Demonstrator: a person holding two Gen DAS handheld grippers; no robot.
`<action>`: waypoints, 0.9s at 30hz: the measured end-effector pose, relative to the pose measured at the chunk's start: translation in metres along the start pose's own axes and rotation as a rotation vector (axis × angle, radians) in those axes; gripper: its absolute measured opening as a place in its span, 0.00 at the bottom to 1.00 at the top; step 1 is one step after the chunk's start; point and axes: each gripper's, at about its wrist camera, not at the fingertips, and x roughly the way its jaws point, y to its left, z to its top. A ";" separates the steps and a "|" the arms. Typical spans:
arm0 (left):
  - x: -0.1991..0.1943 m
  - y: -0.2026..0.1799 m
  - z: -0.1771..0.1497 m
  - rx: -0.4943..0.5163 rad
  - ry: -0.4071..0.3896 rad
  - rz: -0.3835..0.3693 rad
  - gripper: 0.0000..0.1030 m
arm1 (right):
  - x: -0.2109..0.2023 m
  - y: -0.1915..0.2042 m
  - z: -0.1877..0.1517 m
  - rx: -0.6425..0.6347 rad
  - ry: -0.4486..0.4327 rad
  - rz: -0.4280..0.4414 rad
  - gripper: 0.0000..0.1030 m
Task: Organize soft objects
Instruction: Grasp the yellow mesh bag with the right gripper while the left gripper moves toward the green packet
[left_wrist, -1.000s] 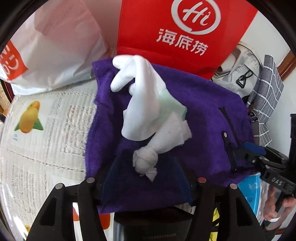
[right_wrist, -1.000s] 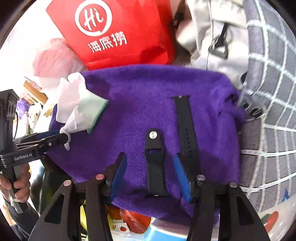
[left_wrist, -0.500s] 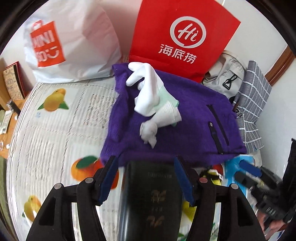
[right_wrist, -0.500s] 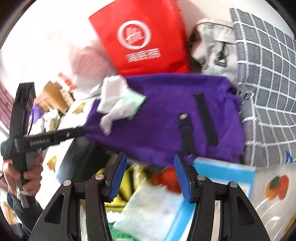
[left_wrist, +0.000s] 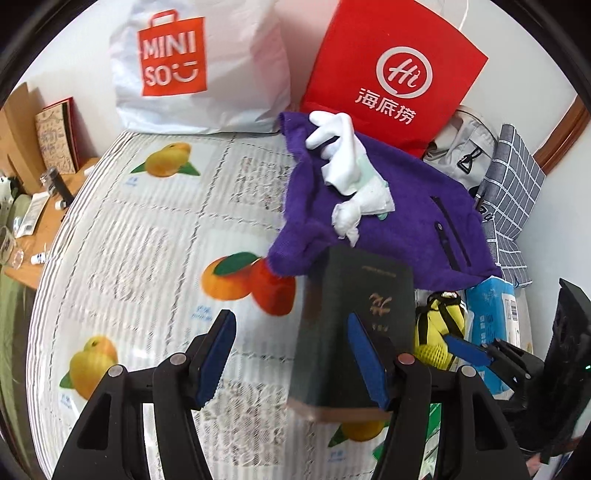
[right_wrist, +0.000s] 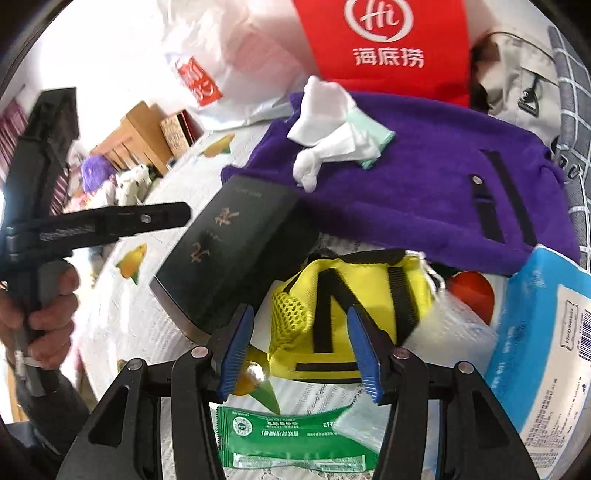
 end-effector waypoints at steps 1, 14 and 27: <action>-0.001 0.003 -0.002 -0.005 -0.001 -0.002 0.59 | 0.003 0.004 0.000 -0.021 -0.001 -0.027 0.46; -0.030 0.020 -0.028 -0.057 -0.023 -0.026 0.59 | -0.042 0.033 -0.012 -0.155 -0.149 -0.110 0.20; -0.065 0.004 -0.072 -0.023 -0.041 -0.021 0.59 | -0.111 0.066 -0.044 -0.118 -0.271 0.077 0.20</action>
